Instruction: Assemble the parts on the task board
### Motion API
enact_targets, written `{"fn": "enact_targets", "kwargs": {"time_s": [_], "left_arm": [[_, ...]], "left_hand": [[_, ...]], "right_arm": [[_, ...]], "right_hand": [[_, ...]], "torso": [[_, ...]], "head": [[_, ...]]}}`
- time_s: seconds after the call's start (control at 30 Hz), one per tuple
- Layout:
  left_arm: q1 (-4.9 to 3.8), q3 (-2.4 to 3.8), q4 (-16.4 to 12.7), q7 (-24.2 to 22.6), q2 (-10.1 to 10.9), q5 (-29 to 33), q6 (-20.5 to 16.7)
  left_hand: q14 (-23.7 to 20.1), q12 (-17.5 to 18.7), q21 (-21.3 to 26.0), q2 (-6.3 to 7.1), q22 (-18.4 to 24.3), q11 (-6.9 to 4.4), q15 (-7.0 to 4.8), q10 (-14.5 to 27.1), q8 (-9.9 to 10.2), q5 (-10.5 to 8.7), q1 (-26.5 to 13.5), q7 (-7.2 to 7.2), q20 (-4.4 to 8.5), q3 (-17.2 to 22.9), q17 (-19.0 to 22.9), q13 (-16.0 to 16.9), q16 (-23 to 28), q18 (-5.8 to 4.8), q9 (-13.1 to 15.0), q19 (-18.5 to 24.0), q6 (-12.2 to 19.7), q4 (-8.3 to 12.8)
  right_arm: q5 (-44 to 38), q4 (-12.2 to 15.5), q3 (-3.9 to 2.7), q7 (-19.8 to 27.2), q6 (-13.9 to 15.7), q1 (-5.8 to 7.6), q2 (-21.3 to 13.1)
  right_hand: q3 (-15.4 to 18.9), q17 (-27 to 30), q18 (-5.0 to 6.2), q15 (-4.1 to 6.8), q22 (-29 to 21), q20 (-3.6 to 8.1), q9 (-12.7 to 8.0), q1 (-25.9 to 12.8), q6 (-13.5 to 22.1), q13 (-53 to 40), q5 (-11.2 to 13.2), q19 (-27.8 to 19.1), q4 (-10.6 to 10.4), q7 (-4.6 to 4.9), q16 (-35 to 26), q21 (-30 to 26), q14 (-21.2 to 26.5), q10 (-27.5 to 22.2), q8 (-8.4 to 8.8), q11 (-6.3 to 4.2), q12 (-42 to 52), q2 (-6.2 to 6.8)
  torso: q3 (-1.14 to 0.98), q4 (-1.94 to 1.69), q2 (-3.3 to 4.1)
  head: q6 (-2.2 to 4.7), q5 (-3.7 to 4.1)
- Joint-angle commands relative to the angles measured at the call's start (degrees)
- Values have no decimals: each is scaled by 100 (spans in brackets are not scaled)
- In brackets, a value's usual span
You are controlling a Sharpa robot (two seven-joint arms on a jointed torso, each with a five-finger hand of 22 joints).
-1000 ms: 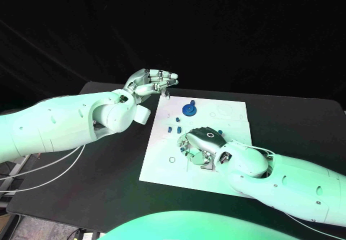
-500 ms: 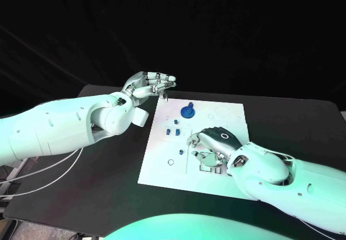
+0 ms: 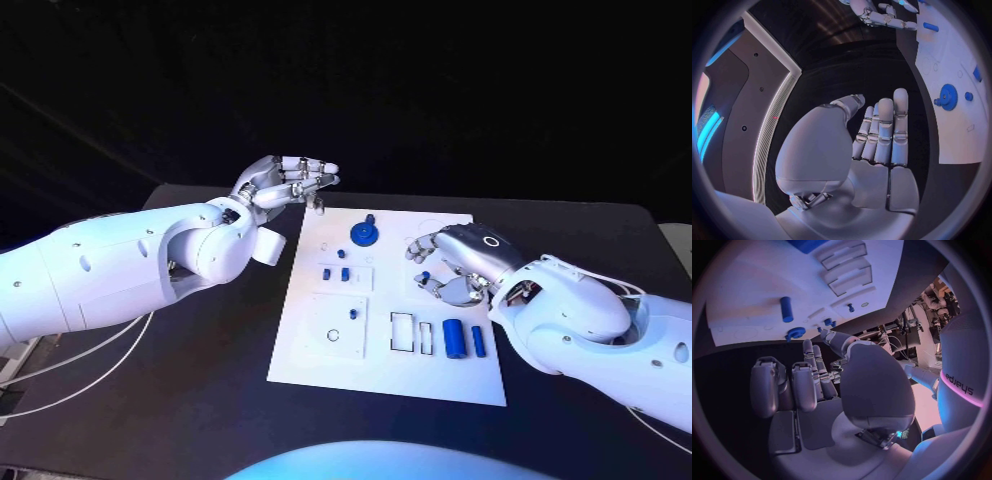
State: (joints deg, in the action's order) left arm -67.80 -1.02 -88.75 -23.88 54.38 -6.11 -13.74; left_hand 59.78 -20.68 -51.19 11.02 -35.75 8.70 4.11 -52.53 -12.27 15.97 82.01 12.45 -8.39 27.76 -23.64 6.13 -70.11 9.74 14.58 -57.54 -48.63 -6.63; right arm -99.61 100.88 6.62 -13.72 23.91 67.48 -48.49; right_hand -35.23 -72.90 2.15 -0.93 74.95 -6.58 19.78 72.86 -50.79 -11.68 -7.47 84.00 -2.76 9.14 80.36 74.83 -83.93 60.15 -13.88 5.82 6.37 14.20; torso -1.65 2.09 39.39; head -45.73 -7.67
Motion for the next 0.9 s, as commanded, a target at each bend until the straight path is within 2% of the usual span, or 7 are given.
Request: {"fn": "enact_targets", "kwargs": {"time_s": [0.03, 0.2, 0.27, 0.57, 0.9], "left_arm": [[-4, 3, -7, -32, -8, 14, 103], [-4, 3, -8, -31, -5, 14, 106], [-4, 3, -11, -31, -3, 15, 107], [-3, 3, -20, -34, 6, 15, 107], [-4, 3, -27, -33, 18, 15, 105]], "left_hand": [[-32, -32, 19, 0, 9, 1, -12, 57, 14, 15, -45, 11, -44, 19, 6, 3, -13, 85, -8, 10, 34, -16], [-32, -32, 19, 0, 9, 1, -12, 57, 14, 15, -45, 11, -44, 19, 6, 3, -13, 85, -8, 10, 34, -16], [-32, -32, 19, 0, 9, 1, -12, 57, 14, 15, -45, 11, -44, 19, 6, 3, -13, 85, -8, 10, 34, -16], [-32, -32, 19, 0, 9, 1, -12, 57, 14, 15, -45, 11, -44, 19, 6, 3, -13, 85, -8, 10, 34, -16], [-32, -32, 19, 0, 9, 1, -12, 57, 14, 15, -45, 11, -44, 19, 6, 3, -13, 85, -8, 10, 34, -16]], "right_arm": [[132, -86, 2, -44, -477, 29, -33], [83, -183, 2, -149, -829, 62, -66], [64, -214, 3, -170, -890, 65, -59], [62, -309, 20, -169, -986, 65, 52], [115, -439, 46, -136, -1001, 50, 198]], "right_hand": [[139, 58, 119, -27, 920, -36, 2, 23, 30, 38, -12, -30, -26, -34, -61, -96, -201, -102, 37, 15, -17, 62], [205, 25, 109, -25, 936, -37, 7, 61, 13, 50, -4, -11, -35, -61, -40, -54, -207, -108, 32, 14, 4, 40], [220, 31, 111, -25, 932, -37, 9, 67, 3, 54, -2, -14, -37, -66, -43, -64, -206, -113, 28, 13, 7, 38], [244, 0, 107, -20, 939, -34, 16, 97, -28, 59, -11, -2, -52, -69, -20, -46, -218, -91, 15, 7, 39, -5], [206, -9, 79, 8, 989, -9, 35, 164, -129, 68, -40, 66, -94, -46, -2, 87, -233, 96, -20, -28, 172, -114]], "torso": [[3, -11, 7], [-3, -20, 18], [4, -15, 19], [5, -29, 23], [2, -19, 20]], "head": [[34, 36], [37, 50], [37, 59], [37, 74], [26, 62]]}}
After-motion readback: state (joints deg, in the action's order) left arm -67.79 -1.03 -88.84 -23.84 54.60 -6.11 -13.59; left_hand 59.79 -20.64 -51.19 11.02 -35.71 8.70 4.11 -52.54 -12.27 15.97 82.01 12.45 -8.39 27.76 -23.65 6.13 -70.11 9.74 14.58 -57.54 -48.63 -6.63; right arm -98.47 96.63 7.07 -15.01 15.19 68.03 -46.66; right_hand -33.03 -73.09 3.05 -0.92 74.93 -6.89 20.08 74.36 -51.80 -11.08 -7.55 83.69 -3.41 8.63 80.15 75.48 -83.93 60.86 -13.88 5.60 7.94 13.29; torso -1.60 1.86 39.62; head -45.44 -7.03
